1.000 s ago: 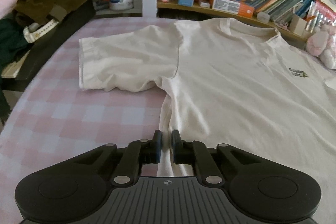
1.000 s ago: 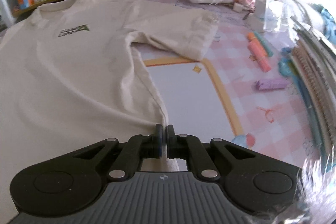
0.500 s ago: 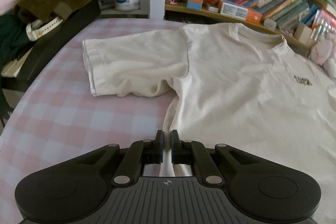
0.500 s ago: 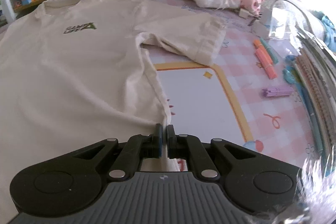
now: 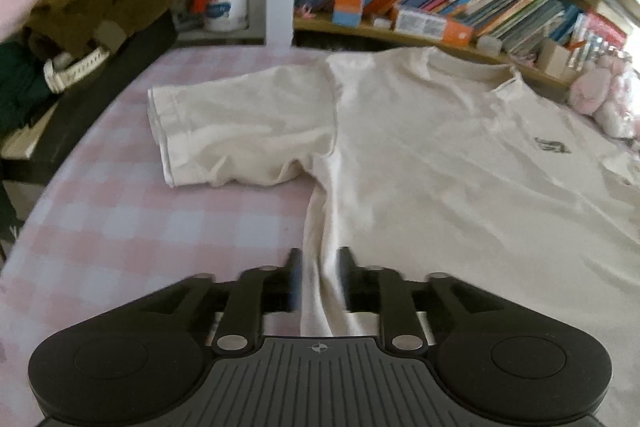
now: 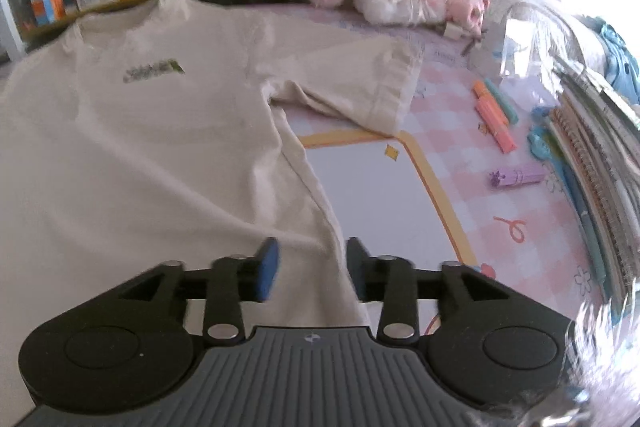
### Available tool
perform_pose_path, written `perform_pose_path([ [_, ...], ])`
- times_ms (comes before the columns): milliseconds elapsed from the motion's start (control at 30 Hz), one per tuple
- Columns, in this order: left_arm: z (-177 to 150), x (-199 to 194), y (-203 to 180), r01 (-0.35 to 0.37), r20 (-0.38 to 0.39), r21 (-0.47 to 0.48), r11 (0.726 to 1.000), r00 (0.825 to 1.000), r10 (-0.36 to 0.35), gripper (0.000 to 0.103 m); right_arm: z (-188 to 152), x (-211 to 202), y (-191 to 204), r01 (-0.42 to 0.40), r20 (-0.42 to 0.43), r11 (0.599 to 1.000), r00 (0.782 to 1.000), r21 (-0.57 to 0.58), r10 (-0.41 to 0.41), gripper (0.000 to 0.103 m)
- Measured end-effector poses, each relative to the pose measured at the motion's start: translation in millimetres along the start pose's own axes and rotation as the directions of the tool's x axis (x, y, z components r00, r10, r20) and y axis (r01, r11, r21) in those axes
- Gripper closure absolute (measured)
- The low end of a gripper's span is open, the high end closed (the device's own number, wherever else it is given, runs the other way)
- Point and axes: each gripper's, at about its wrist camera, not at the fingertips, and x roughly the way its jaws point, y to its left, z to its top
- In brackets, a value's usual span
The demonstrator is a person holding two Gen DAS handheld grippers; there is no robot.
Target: Fold clothes
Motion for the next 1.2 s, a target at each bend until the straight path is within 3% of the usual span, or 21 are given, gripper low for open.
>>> perform_pose_path([
  [33, 0.4, -6.4, -3.7, 0.0, 0.014, 0.019, 1.0, 1.0, 0.0, 0.057, -0.3, -6.2, 3.1, -0.006, 0.011, 1.0, 1.0, -0.001, 0.006, 0.061],
  [100, 1.4, -19.1, -11.4, -0.003, 0.041, 0.058, 0.998, 0.999, 0.0, 0.036, 0.0, -17.4, 9.7, -0.012, 0.031, 1.0, 0.999, -0.002, 0.012, 0.05],
  [233, 6.0, -37.2, -28.7, -0.004, 0.083, 0.113, 0.994, 0.997, -0.006, 0.028, 3.5, -38.0, 25.1, -0.032, 0.072, 0.999, 0.997, -0.009, 0.032, 0.035],
  [533, 24.3, -40.1, -71.1, 0.024, 0.137, 0.158, 0.987, 0.989, -0.046, 0.025, 41.9, -46.9, 59.1, -0.145, 0.156, 0.983, 0.975, -0.109, 0.161, 0.028],
  [767, 35.4, -21.5, -111.7, -0.007, 0.117, 0.163, 0.987, 0.993, -0.012, 0.025, 66.7, -4.2, 63.1, -0.206, 0.123, 0.959, 0.965, -0.192, 0.232, 0.025],
  [1000, 50.0, 10.0, -142.8, -0.046, 0.074, 0.176, 0.983, 0.997, 0.033, 0.021, 79.8, 37.6, 50.5, -0.211, 0.113, 0.948, 0.963, -0.24, 0.243, 0.021],
  [1133, 69.0, 33.1, -163.2, 0.001, 0.106, 0.153, 0.988, 0.994, -0.017, 0.021, 84.8, 58.6, 48.9, -0.206, 0.129, 0.934, 0.959, -0.293, 0.252, 0.021],
  [1200, 81.7, 49.9, -174.4, 0.024, 0.118, 0.133, 0.991, 0.992, -0.039, 0.028, 88.3, 67.7, 51.3, -0.201, 0.151, 0.923, 0.953, -0.328, 0.261, 0.022],
])
